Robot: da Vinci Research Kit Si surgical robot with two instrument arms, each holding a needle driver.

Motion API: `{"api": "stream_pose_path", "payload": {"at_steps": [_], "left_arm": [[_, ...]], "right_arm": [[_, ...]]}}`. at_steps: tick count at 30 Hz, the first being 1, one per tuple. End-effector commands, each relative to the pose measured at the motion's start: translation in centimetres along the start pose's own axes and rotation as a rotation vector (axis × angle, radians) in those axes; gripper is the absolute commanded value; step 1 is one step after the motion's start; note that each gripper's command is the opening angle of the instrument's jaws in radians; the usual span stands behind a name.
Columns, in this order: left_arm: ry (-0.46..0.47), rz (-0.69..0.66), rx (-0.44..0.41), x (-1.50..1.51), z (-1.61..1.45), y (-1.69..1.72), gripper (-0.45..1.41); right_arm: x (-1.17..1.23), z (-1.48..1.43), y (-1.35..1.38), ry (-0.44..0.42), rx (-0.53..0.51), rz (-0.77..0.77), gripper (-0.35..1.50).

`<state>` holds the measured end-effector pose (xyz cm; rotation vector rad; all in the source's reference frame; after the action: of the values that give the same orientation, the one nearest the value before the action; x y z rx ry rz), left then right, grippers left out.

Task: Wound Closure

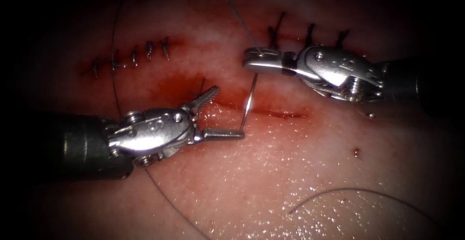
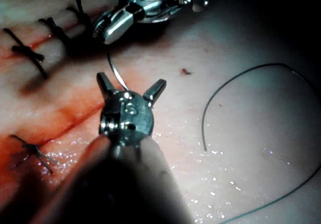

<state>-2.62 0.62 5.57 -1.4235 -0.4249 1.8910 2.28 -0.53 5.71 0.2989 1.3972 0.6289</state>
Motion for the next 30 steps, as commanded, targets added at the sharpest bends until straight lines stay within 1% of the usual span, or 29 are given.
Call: {"api": "stream_pose_path", "payload": {"at_steps": [1, 3, 4, 7, 9, 11, 14, 17, 20, 24, 26, 29, 30], "left_arm": [[0.005, -0.030, -0.020, -0.07, 0.08, -0.02, 0.84], [0.009, -0.069, -0.048, -0.07, 0.11, -0.08, 0.84], [0.000, -0.102, -0.076, -0.09, 0.15, -0.15, 0.84], [-0.034, -0.123, -0.081, -0.14, 0.19, -0.24, 0.84], [-0.063, -0.132, -0.085, -0.19, 0.22, -0.29, 0.81], [-0.110, -0.156, -0.090, -0.32, 0.28, -0.32, 0.81], [-0.117, -0.185, -0.126, -0.43, 0.35, -0.34, 0.81], [-0.117, -0.199, -0.140, -0.45, 0.38, -0.35, 0.79], [-0.116, -0.207, -0.154, -0.44, 0.40, -0.38, 0.73], [-0.113, -0.203, -0.167, -0.42, 0.45, -0.45, 0.52], [-0.117, -0.236, -0.179, -0.41, 0.47, -0.48, 0.46], [-0.113, -0.264, -0.212, -0.41, 0.47, -0.53, 0.15], [-0.115, -0.273, -0.234, -0.41, 0.46, -0.55, -0.05]], "right_arm": [[-0.07, 0.07, -0.01, 0.005, 0.016, -0.007, -0.35], [-0.07, 0.08, -0.01, 0.017, 0.034, -0.021, -0.35], [-0.07, 0.08, 0.00, 0.026, 0.054, -0.035, -0.35], [-0.06, 0.09, 0.01, 0.059, 0.085, -0.038, -0.35], [-0.06, 0.09, 0.01, 0.072, 0.093, -0.044, -0.35], [-0.05, 0.10, 0.01, 0.079, 0.096, -0.062, -0.35], [-0.07, 0.15, -0.01, 0.084, 0.095, -0.070, -0.35], [-0.09, 0.19, -0.03, 0.084, 0.093, -0.073, -0.35], [-0.09, 0.21, -0.05, 0.088, 0.109, -0.074, -0.35], [-0.09, 0.22, -0.06, 0.089, 0.117, -0.075, -0.35], [-0.11, 0.22, -0.08, 0.090, 0.118, -0.076, -0.35], [-0.13, 0.23, -0.09, 0.090, 0.120, -0.079, -0.35], [-0.13, 0.23, -0.09, 0.090, 0.120, -0.080, -0.35]]}}
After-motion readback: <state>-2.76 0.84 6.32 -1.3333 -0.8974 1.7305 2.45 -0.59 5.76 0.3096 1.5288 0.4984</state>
